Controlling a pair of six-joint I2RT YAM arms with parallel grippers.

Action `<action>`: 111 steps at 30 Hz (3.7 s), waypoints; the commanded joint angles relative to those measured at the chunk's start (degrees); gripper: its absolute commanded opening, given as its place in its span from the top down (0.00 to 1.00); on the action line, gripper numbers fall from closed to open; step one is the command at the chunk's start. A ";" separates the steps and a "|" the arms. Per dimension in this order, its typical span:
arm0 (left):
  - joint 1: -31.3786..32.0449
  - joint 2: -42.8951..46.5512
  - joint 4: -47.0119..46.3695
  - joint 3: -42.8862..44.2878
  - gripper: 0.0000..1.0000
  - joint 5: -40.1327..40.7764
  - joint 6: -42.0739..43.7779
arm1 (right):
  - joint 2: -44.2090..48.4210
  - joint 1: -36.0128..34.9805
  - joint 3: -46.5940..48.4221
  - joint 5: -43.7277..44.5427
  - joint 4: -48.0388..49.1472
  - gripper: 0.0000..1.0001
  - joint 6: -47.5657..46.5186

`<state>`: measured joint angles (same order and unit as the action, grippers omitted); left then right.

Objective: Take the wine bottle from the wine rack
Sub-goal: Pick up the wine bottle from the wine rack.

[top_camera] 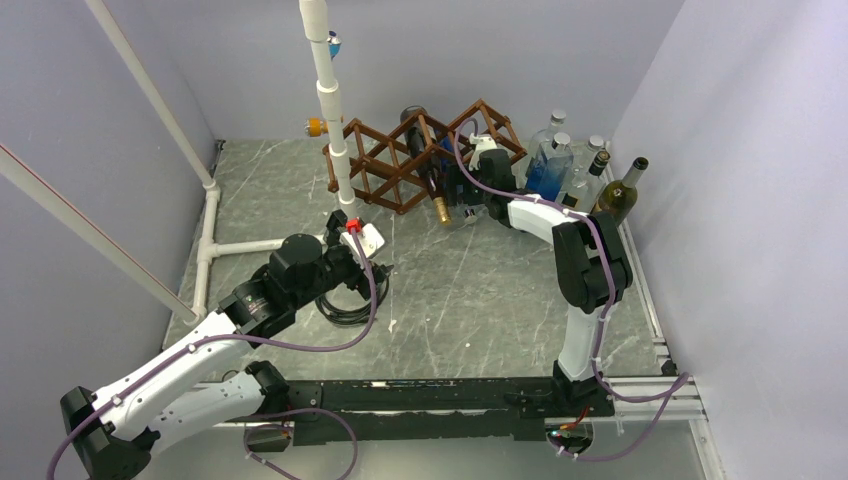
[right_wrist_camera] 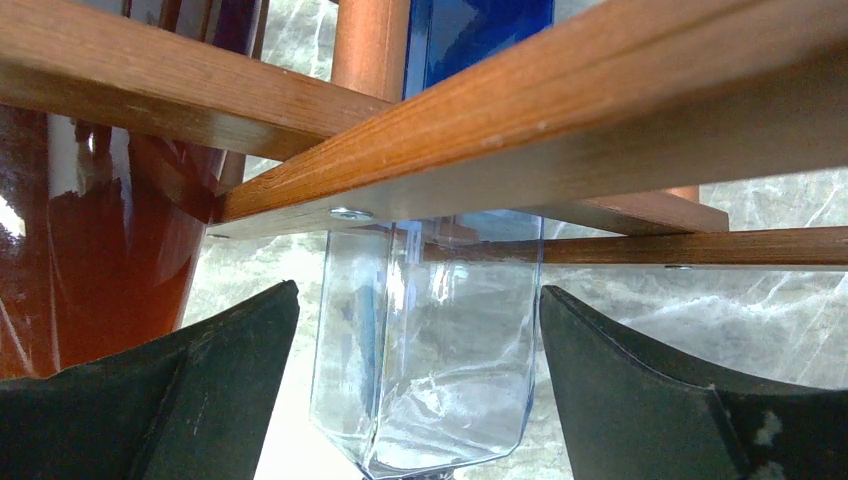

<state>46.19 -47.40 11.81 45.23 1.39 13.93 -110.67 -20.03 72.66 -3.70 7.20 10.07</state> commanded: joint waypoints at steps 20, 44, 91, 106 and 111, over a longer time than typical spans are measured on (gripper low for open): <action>-0.29 0.89 -1.44 1.31 0.00 0.45 0.57 | 3.99 0.26 -6.04 -0.93 0.09 0.26 -0.49; -0.29 1.07 -1.35 1.35 0.00 0.62 0.39 | 14.52 0.19 -15.82 -1.32 -2.64 0.21 -2.15; -0.27 1.25 -1.44 1.26 0.01 0.90 0.66 | 5.23 0.26 -5.58 -4.34 -7.03 0.04 1.35; -0.25 1.25 -1.44 1.26 0.00 0.90 0.67 | 4.50 2.08 -5.08 -8.17 -8.42 0.06 6.02; -0.27 1.17 -1.44 1.26 0.00 1.03 0.74 | 4.24 2.26 -5.14 -8.69 -8.15 0.08 6.92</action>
<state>46.19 -47.09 11.86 45.23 1.65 14.13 -106.08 -18.11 65.52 -11.07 -1.45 15.07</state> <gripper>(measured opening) 0.995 0.928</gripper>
